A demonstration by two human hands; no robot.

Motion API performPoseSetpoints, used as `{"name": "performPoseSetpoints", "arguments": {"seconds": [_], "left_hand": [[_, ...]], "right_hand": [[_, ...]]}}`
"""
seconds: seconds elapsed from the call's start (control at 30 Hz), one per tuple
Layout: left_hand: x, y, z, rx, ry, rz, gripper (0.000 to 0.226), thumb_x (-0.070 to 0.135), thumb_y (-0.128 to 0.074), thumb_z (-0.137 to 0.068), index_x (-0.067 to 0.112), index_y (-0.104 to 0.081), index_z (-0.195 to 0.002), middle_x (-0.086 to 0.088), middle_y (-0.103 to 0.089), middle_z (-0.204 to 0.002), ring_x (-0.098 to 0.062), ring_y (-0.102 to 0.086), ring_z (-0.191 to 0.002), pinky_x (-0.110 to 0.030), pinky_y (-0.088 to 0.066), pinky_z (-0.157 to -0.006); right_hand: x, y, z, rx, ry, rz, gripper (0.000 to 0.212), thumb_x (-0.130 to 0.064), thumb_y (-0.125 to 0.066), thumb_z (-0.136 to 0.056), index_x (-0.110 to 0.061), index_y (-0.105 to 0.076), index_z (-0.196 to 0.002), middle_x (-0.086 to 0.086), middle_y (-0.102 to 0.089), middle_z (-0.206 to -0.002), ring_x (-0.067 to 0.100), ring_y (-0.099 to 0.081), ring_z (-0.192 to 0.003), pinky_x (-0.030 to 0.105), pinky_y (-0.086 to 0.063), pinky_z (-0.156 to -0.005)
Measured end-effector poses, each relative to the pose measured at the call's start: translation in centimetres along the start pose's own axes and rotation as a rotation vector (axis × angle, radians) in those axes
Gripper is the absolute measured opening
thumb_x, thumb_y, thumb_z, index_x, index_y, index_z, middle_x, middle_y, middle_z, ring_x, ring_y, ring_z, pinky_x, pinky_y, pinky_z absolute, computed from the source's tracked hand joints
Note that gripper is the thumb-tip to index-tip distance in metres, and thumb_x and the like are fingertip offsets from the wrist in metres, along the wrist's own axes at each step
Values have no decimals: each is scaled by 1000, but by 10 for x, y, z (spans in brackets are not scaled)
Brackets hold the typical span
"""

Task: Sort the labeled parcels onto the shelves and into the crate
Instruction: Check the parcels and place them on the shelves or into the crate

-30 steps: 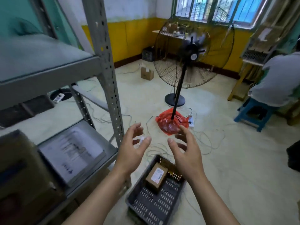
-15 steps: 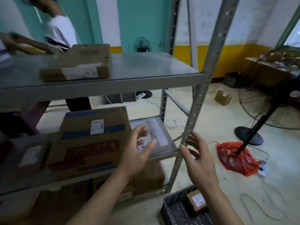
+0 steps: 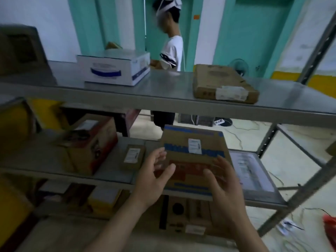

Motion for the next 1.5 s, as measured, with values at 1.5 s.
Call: {"name": "performPoseSetpoints", "arguments": {"seconds": [1.5], "left_hand": [[-281, 509, -276, 41, 460, -449, 69, 52, -56, -95, 17, -35, -150, -7, -41, -151, -25, -44, -135, -39, -38, -106]], "right_hand": [[-31, -617, -178, -249, -347, 251, 80, -62, -60, -90, -25, -28, -153, 8, -39, -151, 28, -48, -130, 47, -50, -100]]}}
Point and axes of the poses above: each hand's wrist, its own z-axis away from the middle knuckle, its own y-axis out of the back of the hand, x = y × z, the point moved 5 cm from there along -z, towards the middle knuckle
